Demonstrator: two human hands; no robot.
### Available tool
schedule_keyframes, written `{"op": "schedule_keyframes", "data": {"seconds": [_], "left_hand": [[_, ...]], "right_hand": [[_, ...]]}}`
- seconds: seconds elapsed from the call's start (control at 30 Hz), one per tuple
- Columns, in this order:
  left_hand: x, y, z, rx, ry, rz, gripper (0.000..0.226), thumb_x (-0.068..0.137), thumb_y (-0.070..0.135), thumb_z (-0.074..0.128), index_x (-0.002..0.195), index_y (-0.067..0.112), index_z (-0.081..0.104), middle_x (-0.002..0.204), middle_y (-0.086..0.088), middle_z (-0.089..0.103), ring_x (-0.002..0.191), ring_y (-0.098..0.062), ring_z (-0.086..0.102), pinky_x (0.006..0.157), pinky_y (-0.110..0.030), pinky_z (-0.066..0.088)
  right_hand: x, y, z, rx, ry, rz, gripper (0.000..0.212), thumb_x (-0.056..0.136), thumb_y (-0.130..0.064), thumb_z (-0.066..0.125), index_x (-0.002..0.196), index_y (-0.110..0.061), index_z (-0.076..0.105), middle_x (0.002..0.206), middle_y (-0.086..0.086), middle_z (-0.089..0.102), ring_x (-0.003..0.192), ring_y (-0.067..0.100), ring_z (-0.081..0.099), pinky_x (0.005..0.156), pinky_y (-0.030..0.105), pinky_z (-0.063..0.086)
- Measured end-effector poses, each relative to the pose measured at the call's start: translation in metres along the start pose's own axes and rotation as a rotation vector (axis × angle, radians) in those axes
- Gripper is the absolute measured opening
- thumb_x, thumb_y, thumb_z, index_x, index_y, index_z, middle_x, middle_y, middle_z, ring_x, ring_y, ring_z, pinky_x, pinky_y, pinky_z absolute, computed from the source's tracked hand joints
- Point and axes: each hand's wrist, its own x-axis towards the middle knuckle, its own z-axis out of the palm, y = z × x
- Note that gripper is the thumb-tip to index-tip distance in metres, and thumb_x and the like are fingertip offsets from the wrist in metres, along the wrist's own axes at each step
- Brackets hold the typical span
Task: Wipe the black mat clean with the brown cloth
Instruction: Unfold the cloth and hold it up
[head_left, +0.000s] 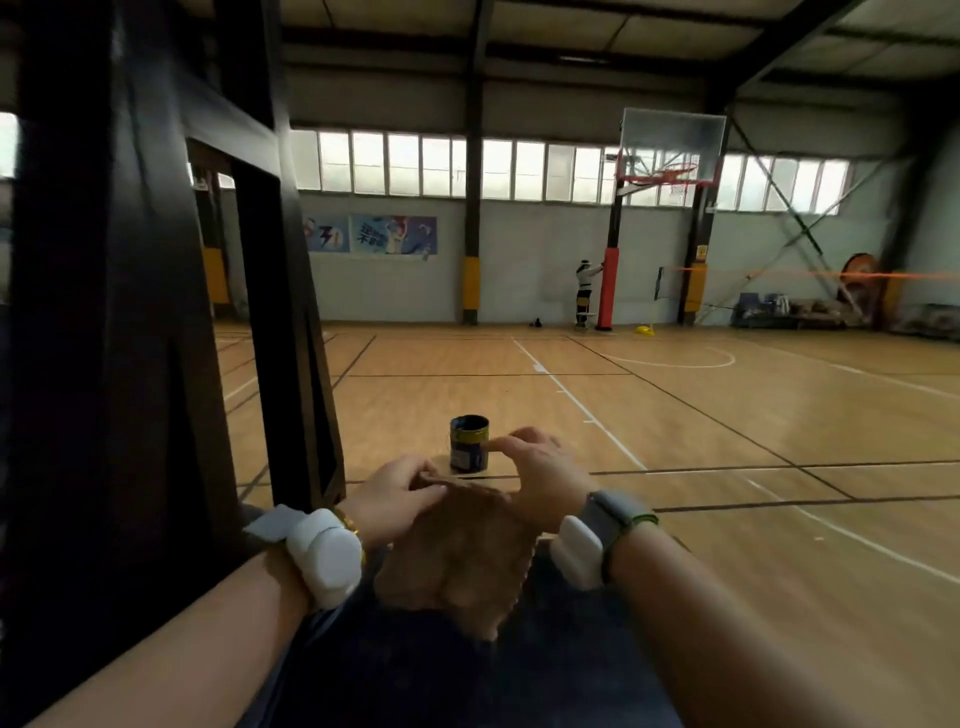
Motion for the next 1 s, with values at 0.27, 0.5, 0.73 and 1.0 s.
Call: {"op": "schedule_keyframes", "data": {"seconds": [0.27, 0.5, 0.73, 1.0], "left_hand": [[-0.006, 0.004, -0.022, -0.173, 0.056, 0.073, 0.018, 0.093, 0.017, 0.057, 0.11, 0.018, 0.062, 0.103, 0.0, 0.064, 0.097, -0.011, 0.058, 0.076, -0.01, 0.042], [-0.019, -0.018, -0.052, -0.174, 0.098, -0.051, 0.054, 0.07, 0.027, 0.082, 0.11, 0.027, 0.046, 0.101, 0.009, 0.061, 0.092, -0.006, 0.059, 0.073, -0.019, 0.048], [-0.051, -0.072, -0.103, -0.314, 0.201, -0.138, 0.008, 0.08, 0.017, 0.074, 0.081, 0.01, 0.073, 0.08, -0.007, 0.073, 0.077, -0.017, 0.069, 0.074, -0.028, 0.057], [-0.11, -0.1, -0.148, -0.551, 0.415, -0.245, 0.007, 0.089, 0.009, 0.061, 0.089, 0.007, 0.068, 0.075, -0.006, 0.067, 0.062, -0.013, 0.064, 0.054, -0.024, 0.052]], "right_hand": [[0.028, -0.044, 0.009, 0.138, 0.05, -0.193, 0.041, 0.087, -0.02, 0.063, 0.127, -0.02, 0.059, 0.112, 0.002, 0.067, 0.1, 0.018, 0.064, 0.088, 0.03, 0.052], [0.049, -0.063, -0.006, 0.418, -0.025, -0.079, 0.016, 0.091, -0.022, 0.062, 0.106, -0.024, 0.068, 0.092, -0.01, 0.063, 0.083, 0.002, 0.059, 0.065, 0.011, 0.045], [0.056, -0.083, -0.001, 0.759, -0.109, 0.032, 0.005, 0.092, -0.009, 0.058, 0.094, -0.008, 0.063, 0.09, 0.01, 0.061, 0.082, 0.018, 0.06, 0.066, 0.02, 0.054], [0.063, -0.145, 0.015, 0.888, -0.207, -0.119, 0.02, 0.09, -0.003, 0.057, 0.106, 0.009, 0.056, 0.098, 0.023, 0.06, 0.09, 0.032, 0.061, 0.078, 0.039, 0.055]]}}
